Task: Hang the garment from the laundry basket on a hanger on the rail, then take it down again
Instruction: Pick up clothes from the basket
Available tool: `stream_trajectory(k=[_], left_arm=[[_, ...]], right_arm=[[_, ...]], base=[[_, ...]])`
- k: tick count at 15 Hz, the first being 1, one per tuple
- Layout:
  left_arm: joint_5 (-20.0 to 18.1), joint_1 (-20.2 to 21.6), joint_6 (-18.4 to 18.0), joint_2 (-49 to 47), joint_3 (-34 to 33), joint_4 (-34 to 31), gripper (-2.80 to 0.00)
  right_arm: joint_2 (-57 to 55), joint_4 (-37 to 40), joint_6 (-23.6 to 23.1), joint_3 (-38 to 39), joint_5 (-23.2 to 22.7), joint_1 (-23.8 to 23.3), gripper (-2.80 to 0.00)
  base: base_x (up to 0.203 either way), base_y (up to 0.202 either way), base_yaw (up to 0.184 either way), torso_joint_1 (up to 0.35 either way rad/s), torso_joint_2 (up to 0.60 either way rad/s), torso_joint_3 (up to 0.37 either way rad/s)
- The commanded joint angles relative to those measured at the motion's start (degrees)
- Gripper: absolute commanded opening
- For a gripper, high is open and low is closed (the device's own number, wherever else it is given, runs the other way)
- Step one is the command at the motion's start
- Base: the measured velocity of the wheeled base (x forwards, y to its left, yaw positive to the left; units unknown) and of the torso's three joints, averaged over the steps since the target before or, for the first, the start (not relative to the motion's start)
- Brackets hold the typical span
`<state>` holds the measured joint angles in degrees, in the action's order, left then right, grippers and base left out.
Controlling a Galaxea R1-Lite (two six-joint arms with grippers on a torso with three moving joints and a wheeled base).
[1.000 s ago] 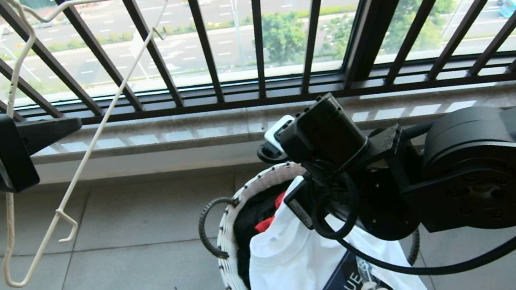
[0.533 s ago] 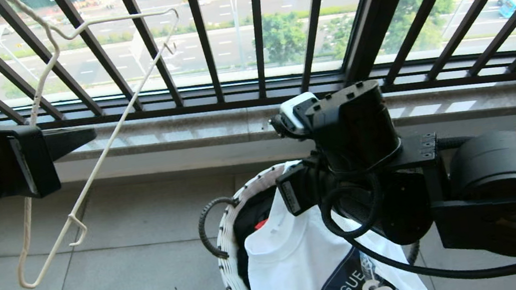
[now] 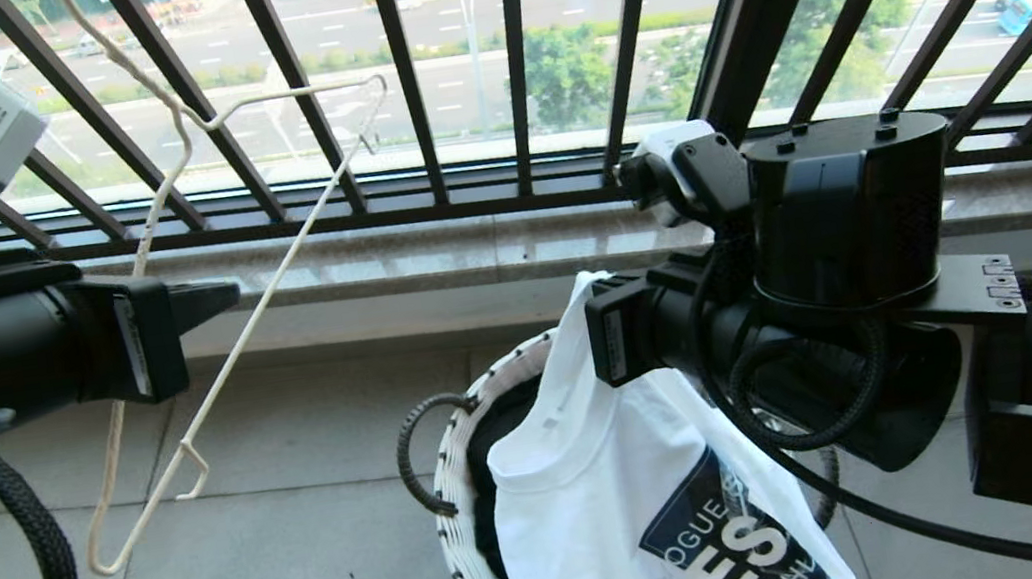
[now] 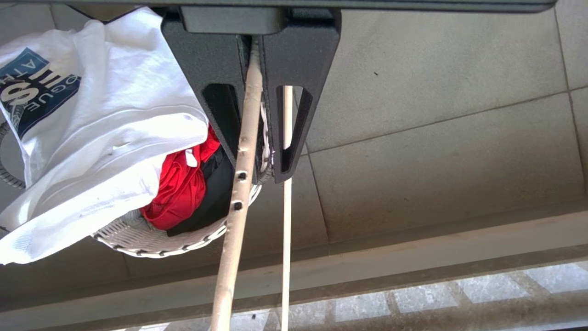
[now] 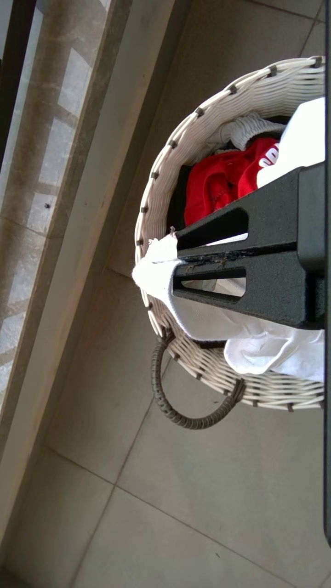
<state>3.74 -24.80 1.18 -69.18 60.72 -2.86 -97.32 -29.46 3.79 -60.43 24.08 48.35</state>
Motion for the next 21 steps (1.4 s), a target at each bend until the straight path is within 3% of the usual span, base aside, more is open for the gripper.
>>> stream_trajectory(k=[1,12,21], left_arm=[[0.0,0.0,0.0,-2.1,-0.3,0.0,-2.80],[-0.1,0.1,-0.8,-2.5,-1.9,-0.1,-2.80],[-0.1,0.1,-1.0,-2.6,-1.9,0.0,-2.80]], right_arm=[[1.0,-0.4,0.0,0.5,-0.4,-0.5,-2.80],[1.1,-0.4,-0.5,0.8,-0.8,-0.6,-2.80],[0.6,-0.4,-0.6,1.2,-0.8,-0.6,-2.80]], base=[[0.000,0.000,0.000,0.000,0.00,0.000],[0.000,0.000,0.000,0.000,0.00,0.000],[0.000,0.000,0.000,0.002,0.00,0.179]])
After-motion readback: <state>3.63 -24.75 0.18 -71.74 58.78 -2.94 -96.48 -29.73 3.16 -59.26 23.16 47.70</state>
